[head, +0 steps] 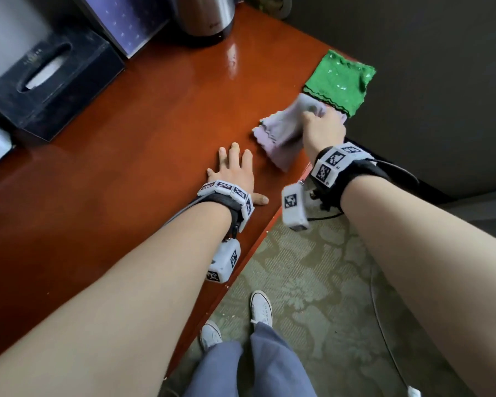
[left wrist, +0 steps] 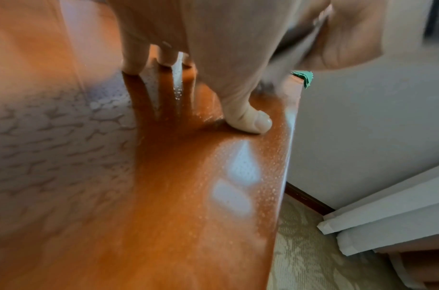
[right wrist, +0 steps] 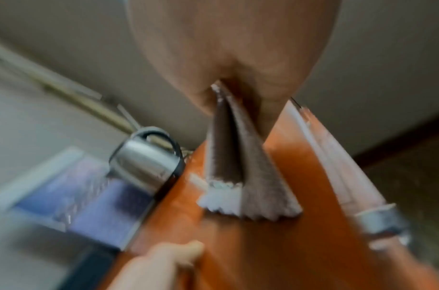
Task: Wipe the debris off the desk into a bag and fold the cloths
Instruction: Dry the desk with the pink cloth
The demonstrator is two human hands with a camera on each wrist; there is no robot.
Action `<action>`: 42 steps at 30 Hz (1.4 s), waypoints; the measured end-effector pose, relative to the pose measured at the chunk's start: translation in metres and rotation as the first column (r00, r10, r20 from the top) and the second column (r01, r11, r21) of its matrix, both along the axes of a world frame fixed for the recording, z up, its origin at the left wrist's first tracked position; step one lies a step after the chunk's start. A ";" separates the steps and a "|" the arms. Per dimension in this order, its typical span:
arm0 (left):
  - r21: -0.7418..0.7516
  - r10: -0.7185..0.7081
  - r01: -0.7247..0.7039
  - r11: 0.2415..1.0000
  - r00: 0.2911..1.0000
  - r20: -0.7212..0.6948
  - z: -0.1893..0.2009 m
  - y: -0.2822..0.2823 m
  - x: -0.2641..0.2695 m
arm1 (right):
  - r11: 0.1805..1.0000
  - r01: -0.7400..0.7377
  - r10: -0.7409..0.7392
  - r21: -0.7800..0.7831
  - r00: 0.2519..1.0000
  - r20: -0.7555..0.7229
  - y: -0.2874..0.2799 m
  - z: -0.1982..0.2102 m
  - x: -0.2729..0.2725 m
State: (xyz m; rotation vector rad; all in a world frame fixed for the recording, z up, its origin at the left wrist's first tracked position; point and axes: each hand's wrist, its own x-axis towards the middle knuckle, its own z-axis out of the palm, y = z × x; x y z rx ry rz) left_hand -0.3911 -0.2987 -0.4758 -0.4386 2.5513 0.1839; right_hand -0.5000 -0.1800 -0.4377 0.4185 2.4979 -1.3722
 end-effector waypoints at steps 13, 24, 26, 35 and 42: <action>0.014 0.014 -0.014 1.000 1.000 -0.008 -0.002 0.000 0.001 | 0.506 -0.566 0.710 0.651 0.702 0.058 0.008 -0.058 0.017; -0.006 0.010 -0.010 1.000 1.000 0.009 0.000 0.002 0.001 | 0.342 -0.733 0.900 0.588 0.435 0.018 0.032 -0.059 0.013; -0.007 0.006 -0.006 1.000 1.000 0.013 0.000 0.002 0.001 | 0.387 -0.726 0.883 0.569 0.468 -0.003 0.040 -0.060 0.003; 0.057 0.031 -0.029 0.998 0.999 -0.035 -0.002 -0.001 0.002 | 0.326 -0.632 0.847 0.703 0.526 0.079 0.024 -0.069 0.044; 0.170 -0.089 0.109 0.979 0.989 -0.121 0.001 -0.030 0.051 | 0.222 -0.709 0.899 0.669 0.415 0.141 0.041 -0.064 0.061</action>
